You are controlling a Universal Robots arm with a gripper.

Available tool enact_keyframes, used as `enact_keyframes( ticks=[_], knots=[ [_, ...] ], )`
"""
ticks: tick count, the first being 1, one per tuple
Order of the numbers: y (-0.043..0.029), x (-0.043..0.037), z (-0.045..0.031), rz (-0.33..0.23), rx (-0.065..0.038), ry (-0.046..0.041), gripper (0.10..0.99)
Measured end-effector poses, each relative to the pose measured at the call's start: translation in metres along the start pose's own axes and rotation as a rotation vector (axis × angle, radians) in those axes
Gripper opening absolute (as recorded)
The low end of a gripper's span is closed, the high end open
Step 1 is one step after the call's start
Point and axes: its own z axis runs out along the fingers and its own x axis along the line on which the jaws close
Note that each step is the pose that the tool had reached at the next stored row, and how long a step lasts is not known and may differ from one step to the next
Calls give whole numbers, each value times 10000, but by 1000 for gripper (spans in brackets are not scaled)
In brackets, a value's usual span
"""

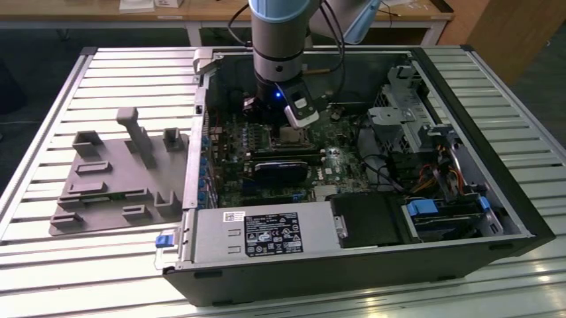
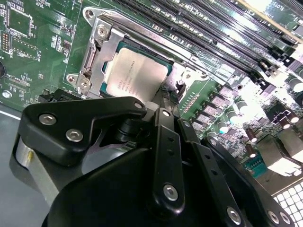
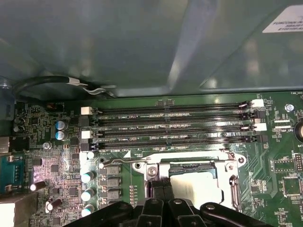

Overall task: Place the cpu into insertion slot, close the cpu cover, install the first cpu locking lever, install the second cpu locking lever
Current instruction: 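Close the cpu cover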

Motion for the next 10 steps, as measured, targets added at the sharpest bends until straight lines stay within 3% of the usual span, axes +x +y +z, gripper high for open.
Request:
enact_keyframes(
  ticks=[10],
  knots=[
    [5,-18,1,-1,-1,0,102]
  ],
)
